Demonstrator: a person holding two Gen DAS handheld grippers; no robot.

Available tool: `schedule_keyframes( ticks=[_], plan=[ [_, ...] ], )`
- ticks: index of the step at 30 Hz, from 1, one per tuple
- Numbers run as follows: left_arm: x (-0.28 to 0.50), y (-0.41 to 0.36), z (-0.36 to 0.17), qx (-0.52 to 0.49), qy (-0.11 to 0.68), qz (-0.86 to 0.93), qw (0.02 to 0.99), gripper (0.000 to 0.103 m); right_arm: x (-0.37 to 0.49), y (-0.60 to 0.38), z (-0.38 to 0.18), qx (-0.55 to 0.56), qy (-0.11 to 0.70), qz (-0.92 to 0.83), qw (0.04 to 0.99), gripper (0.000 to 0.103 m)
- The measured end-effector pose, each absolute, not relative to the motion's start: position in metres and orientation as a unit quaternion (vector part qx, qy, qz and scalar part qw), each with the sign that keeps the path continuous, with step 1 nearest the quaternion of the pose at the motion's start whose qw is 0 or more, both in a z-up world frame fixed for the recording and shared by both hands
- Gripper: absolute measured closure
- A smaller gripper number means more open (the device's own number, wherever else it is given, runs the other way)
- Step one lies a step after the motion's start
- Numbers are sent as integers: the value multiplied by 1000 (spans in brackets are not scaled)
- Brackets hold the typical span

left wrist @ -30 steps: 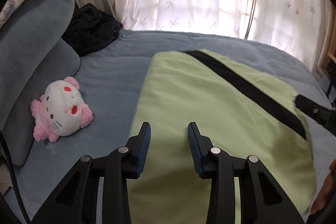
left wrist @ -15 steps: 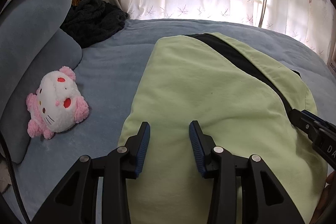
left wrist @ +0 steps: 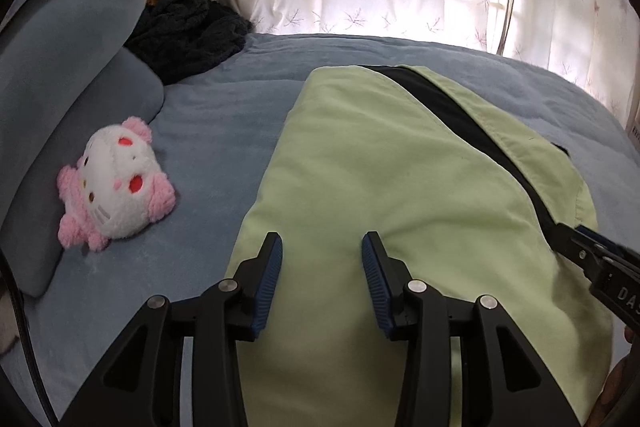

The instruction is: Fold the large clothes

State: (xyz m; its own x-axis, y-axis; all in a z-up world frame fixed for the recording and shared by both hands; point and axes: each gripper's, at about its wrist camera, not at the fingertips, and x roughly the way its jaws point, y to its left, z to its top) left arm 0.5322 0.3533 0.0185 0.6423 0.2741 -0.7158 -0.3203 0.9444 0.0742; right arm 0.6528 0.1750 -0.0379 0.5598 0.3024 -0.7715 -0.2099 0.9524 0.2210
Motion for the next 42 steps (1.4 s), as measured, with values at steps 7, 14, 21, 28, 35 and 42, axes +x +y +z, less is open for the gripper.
schedule_keyframes(
  ticks=[7,14,21,28,35,42],
  plan=[
    [476,335,65,-27,391,147,908,63,602,147,8,59,454,147,877,49],
    [381,286,140,0,362,127,923,57,515,112,84,56,451,173,874,48],
    [270,225,215,-6,326,97,940,51,403,58,175,48,419,193,886,40],
    [158,163,263,-7,284,66,957,40,297,-10,239,70,388,205,896,39],
    [73,109,247,-11,280,21,960,40,222,-59,240,72,389,204,895,39],
    [25,64,194,-8,282,4,959,36,170,-87,189,49,396,185,898,38]
  ],
)
